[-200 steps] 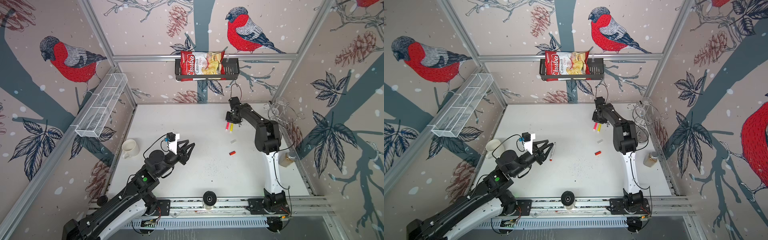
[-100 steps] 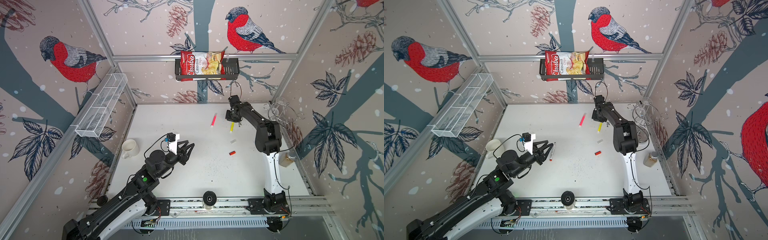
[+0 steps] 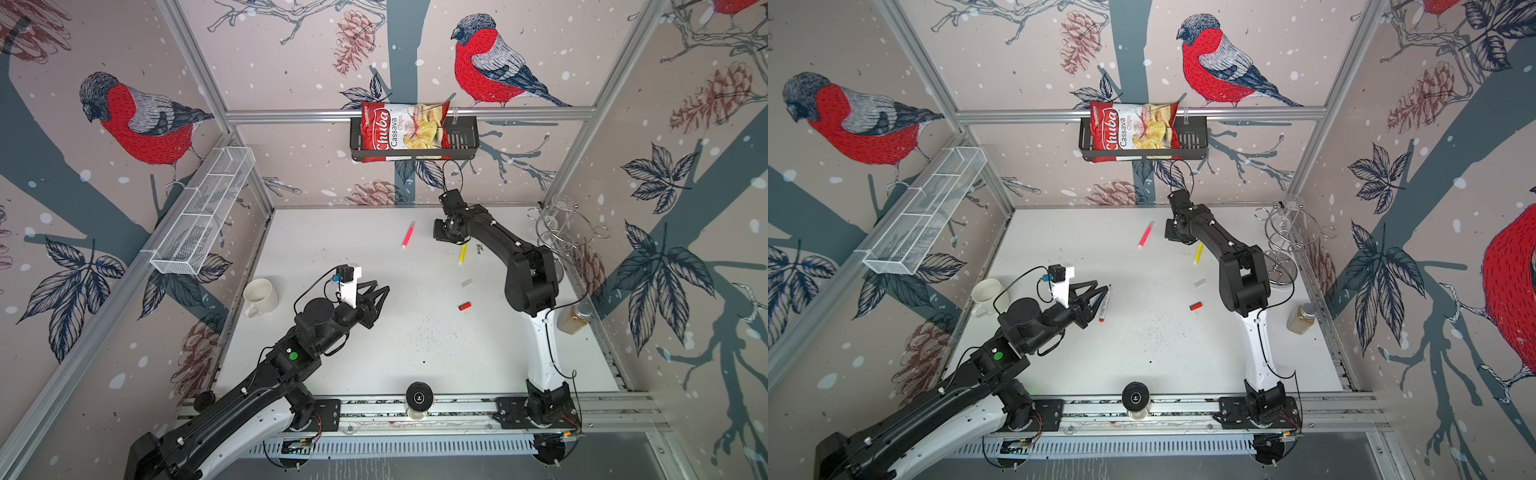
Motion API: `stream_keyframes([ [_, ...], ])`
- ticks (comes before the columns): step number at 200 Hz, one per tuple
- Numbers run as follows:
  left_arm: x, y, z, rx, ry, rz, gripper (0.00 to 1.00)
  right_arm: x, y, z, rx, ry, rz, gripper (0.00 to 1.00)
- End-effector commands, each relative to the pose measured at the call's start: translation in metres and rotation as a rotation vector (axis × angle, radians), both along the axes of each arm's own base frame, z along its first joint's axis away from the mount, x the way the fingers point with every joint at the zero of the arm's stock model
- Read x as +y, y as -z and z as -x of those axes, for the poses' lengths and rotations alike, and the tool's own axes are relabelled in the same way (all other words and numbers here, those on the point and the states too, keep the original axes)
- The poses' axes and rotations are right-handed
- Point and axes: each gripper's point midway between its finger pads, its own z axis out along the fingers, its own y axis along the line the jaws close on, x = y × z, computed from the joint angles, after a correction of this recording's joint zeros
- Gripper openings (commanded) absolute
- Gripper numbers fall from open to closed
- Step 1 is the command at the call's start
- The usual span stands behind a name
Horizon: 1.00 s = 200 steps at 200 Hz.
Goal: Insert pens into pen caps
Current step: Pick up the pen from the top-center of the table.
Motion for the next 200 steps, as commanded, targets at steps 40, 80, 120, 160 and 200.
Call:
stream_keyframes([
  [40, 0.007, 0.007, -0.017, 0.027, -0.088, -0.042, 0.46, 0.022, -0.012, 0.003, -0.027, -0.069, -0.071, 0.34],
  [80, 0.017, 0.023, -0.043, 0.116, -0.163, -0.051, 0.47, 0.057, -0.031, 0.01, -0.074, -0.18, -0.24, 0.51],
  [120, 0.037, 0.032, -0.074, 0.154, -0.267, -0.052, 0.52, 0.092, -0.031, -0.003, -0.066, -0.217, -0.348, 0.7],
  [160, 0.04, 0.05, -0.127, 0.225, -0.262, -0.069, 0.52, 0.096, -0.029, 0.002, -0.041, -0.201, -0.375, 0.69],
  [200, 0.024, 0.081, -0.196, 0.333, -0.216, -0.149, 0.5, 0.053, -0.058, 0.018, -0.123, -0.096, -0.325, 0.69],
])
